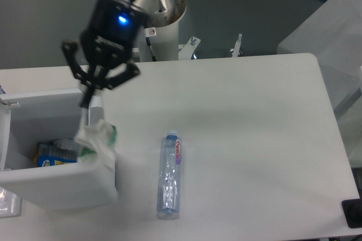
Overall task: Place the trash in the trash can
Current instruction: 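Carry the wrapper over the white trash bin, then open the gripper to drop the wrapper into the bin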
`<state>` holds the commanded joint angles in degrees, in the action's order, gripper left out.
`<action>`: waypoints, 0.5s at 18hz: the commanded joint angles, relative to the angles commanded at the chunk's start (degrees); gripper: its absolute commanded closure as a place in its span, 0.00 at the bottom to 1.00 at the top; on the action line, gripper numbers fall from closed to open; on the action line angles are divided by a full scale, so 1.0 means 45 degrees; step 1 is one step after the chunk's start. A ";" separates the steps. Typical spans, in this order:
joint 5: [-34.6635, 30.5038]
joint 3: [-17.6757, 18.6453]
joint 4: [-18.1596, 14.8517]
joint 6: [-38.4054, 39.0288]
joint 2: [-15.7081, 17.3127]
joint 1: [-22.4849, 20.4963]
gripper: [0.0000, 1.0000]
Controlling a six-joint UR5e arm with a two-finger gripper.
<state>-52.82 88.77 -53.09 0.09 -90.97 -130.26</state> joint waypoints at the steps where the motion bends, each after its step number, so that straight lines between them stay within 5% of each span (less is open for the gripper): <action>1: 0.0020 0.0194 -0.0020 0.0000 0.0000 0.0233 1.00; 9: -0.0019 0.1152 0.0098 -0.0176 -0.0234 0.0782 0.95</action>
<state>-52.91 93.95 -52.65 -0.70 -92.02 -126.74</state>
